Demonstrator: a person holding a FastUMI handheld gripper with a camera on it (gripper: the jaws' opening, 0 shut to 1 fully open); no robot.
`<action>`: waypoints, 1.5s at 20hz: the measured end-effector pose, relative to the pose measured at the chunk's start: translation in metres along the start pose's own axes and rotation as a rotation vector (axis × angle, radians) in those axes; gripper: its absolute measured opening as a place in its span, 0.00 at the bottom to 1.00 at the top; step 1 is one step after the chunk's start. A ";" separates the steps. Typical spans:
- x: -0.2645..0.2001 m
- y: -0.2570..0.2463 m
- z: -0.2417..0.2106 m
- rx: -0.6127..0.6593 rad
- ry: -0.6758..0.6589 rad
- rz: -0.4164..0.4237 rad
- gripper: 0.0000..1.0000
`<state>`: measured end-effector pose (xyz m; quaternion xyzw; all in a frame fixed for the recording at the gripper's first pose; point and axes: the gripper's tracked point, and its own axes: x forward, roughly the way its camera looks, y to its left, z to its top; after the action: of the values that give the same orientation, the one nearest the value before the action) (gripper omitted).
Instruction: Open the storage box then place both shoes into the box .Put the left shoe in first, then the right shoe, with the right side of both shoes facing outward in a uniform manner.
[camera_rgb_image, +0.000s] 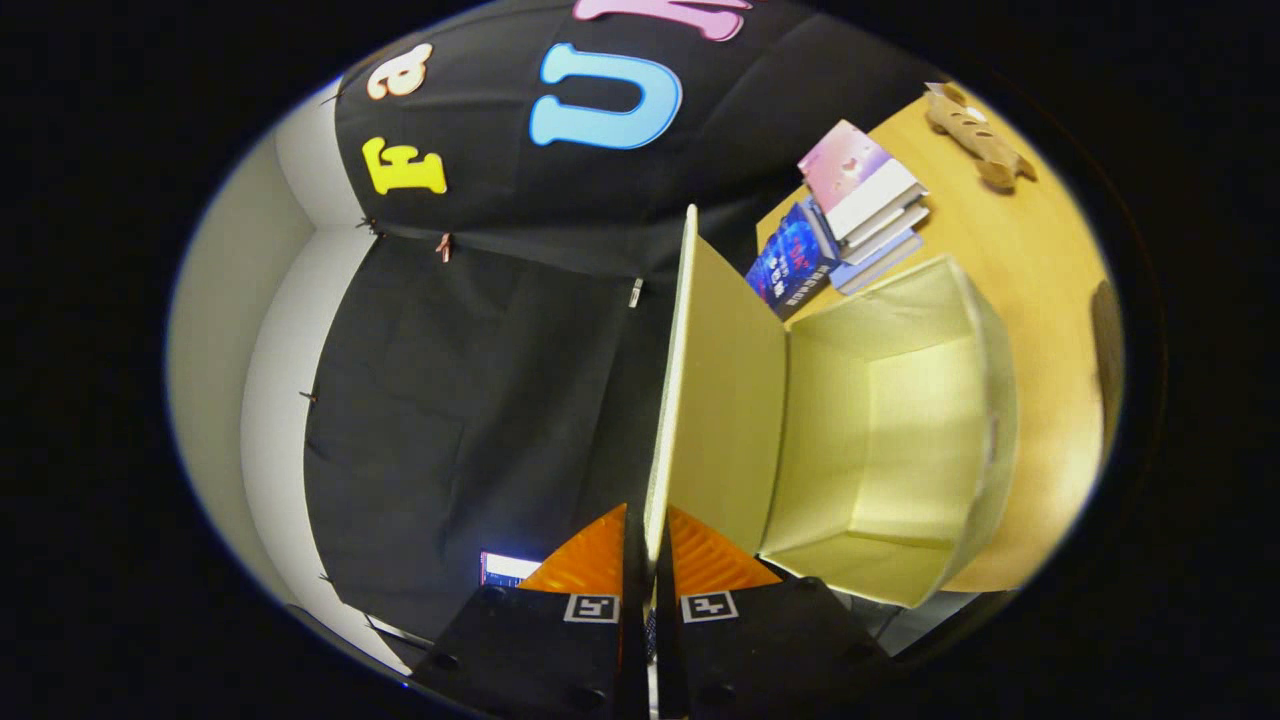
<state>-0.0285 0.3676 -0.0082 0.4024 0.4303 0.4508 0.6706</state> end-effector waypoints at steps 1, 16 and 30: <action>0.013 0.010 -0.003 -0.015 0.001 0.003 0.08; 0.179 0.002 -0.069 -0.108 0.132 -0.075 0.34; -0.011 -0.069 -0.025 -0.523 -0.090 -0.318 0.98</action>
<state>-0.0367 0.3429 -0.0772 0.1636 0.3272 0.4175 0.8317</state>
